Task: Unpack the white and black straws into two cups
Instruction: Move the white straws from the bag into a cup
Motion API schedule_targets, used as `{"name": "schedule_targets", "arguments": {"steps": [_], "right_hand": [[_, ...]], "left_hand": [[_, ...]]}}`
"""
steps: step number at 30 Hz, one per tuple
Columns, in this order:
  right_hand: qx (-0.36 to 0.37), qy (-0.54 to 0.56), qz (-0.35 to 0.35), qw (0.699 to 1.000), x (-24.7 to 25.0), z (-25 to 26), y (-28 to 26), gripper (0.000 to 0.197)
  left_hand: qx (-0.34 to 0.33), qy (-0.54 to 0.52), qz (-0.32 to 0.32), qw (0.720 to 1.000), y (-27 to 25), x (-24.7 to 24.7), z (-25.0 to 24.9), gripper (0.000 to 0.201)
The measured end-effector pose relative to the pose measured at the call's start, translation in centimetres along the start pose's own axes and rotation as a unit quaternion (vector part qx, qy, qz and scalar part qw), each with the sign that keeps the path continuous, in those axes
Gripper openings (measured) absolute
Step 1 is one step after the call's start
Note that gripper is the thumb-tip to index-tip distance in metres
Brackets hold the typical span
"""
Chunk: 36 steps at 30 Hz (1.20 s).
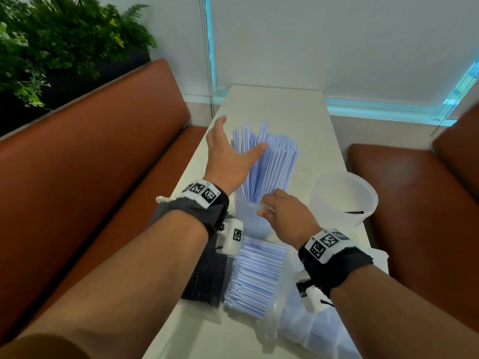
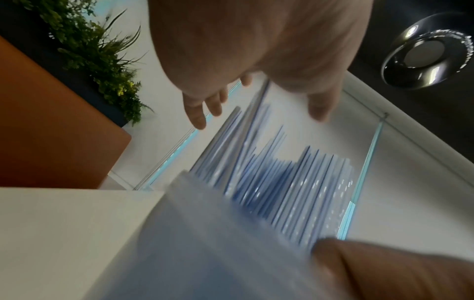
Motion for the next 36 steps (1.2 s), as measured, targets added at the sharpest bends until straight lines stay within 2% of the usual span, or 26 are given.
{"name": "schedule_targets", "arguments": {"steps": [2,3,6,7,9,11,12,15,16,19,20,22,23,25,27,28,30,32,33,35,36], "right_hand": [[-0.001,0.006,-0.002,1.0,0.0,0.0,0.1,0.016],[0.001,0.007,-0.003,1.0,0.0,0.0,0.1,0.016],[0.003,0.014,-0.002,1.0,0.1,-0.1,-0.1,0.017],[0.003,0.015,0.0,1.0,0.1,0.0,-0.2,0.017],[0.003,0.012,0.004,1.0,0.2,0.1,-0.2,0.018],[0.001,0.008,0.008,1.0,0.2,0.2,-0.2,0.019],[0.0,0.006,0.008,1.0,0.2,0.2,-0.1,0.019],[0.002,0.002,0.006,1.0,0.3,0.2,-0.1,0.02],[0.004,0.001,0.004,1.0,0.3,0.2,-0.2,0.02],[0.003,0.0,0.001,1.0,0.3,0.2,-0.2,0.02],[0.003,0.001,0.0,1.0,0.3,0.2,-0.1,0.02],[0.005,0.003,-0.002,1.0,0.2,0.1,-0.1,0.019],[0.006,0.003,0.001,1.0,0.3,0.2,-0.1,0.019],[0.005,-0.001,0.011,1.0,0.5,0.2,-0.2,0.019],[0.006,-0.006,0.01,1.0,0.8,0.4,-0.8,0.02],[0.013,-0.007,-0.015,1.0,1.0,0.6,-1.2,0.023],[0.021,-0.009,-0.117,0.993,1.1,1.2,-2.7,0.021],[-0.041,-0.014,-0.187,0.981,0.9,1.2,-4.2,0.016],[-0.103,-0.014,-0.164,0.981,0.5,0.9,-4.9,0.025],[-0.242,-0.038,-0.028,0.969,-0.8,-0.3,-5.7,0.047],[-0.287,-0.047,0.027,0.956,-1.4,-0.9,-6.0,0.058]], "left_hand": [[-0.049,0.057,0.005,0.997,0.9,0.3,-1.1,0.103],[-0.071,0.102,0.028,0.992,1.3,0.2,-1.6,0.1],[-0.075,0.25,0.153,0.953,1.8,-1.1,-1.4,0.084],[-0.071,0.279,0.177,0.941,1.9,-1.4,-1.1,0.08],[-0.092,0.288,0.158,0.94,2.3,-1.4,-1.0,0.076],[-0.138,0.276,0.113,0.944,3.0,-1.3,-1.5,0.082],[-0.154,0.291,0.112,0.938,3.3,-1.5,-1.6,0.084],[-0.143,0.403,0.188,0.884,4.0,-2.4,-1.6,0.078],[-0.139,0.419,0.204,0.874,4.2,-2.4,-1.6,0.073],[-0.149,0.392,0.187,0.888,4.6,-1.8,-1.6,0.064],[-0.161,0.401,0.182,0.884,4.4,-1.8,-1.5,0.062],[-0.176,0.443,0.21,0.854,4.0,-1.9,-1.4,0.057],[-0.174,0.449,0.221,0.848,3.8,-1.9,-1.5,0.056],[-0.161,0.421,0.214,0.866,3.3,-1.4,-2.4,0.057],[-0.169,0.377,0.17,0.895,2.5,-0.2,-3.8,0.059],[-0.188,0.351,0.136,0.907,1.9,0.5,-4.5,0.056],[-0.24,0.287,0.066,0.925,0.3,1.7,-5.6,0.046],[-0.283,0.245,0.02,0.927,-2.0,2.6,-6.2,0.033],[-0.292,0.226,0.016,0.929,-3.3,2.8,-6.4,0.027],[-0.282,0.195,0.042,0.939,-6.1,2.6,-6.0,0.018],[-0.268,0.193,0.07,0.941,-7.3,2.2,-5.5,0.017]]}}
Point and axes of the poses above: each hand's wrist, its own y-axis towards the middle knuckle, its own x-axis out of the back of the hand, z = x × y, the point moved 1 cm from there along y, towards the middle knuckle, and after that the axes turned 12 degrees about z, right-handed, at the moved point
